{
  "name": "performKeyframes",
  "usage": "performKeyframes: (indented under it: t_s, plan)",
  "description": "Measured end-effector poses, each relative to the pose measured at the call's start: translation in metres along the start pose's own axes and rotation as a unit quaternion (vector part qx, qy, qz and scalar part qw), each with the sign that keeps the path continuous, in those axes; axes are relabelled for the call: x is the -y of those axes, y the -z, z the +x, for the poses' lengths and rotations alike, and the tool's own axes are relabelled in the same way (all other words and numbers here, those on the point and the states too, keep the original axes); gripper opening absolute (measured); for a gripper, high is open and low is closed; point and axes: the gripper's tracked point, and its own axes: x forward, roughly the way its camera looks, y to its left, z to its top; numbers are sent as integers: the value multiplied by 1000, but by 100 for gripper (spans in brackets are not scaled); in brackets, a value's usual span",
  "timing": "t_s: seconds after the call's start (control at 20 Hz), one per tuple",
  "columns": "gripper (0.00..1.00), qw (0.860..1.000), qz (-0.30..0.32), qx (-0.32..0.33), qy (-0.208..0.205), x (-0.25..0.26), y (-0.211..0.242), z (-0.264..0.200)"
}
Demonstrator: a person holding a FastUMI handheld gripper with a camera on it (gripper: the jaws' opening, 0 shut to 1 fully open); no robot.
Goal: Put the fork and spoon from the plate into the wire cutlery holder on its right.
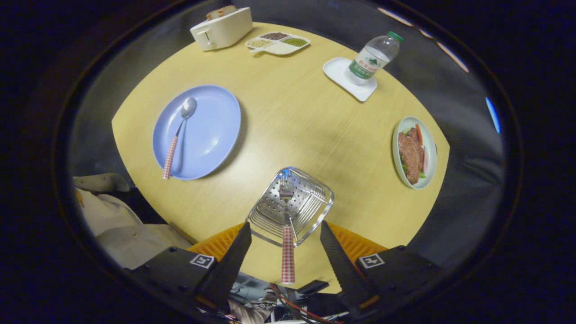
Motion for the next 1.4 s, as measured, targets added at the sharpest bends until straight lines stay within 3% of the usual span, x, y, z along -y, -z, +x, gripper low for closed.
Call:
performKeyframes:
  t_s: [0.2, 0.35, 0.75, 1.1, 1.4]
  plan:
    - [100, 995, 27, 93, 3, -9, -22, -12]
    - [100, 982, 59, 181, 7, -18, -46, -31]
    - [100, 936, 115, 332, 23, -63, -73, -55]
    - [100, 918, 110, 381, 11, -118, -87, -55]
    - [100, 922, 83, 378, -5, -167, -99, -30]
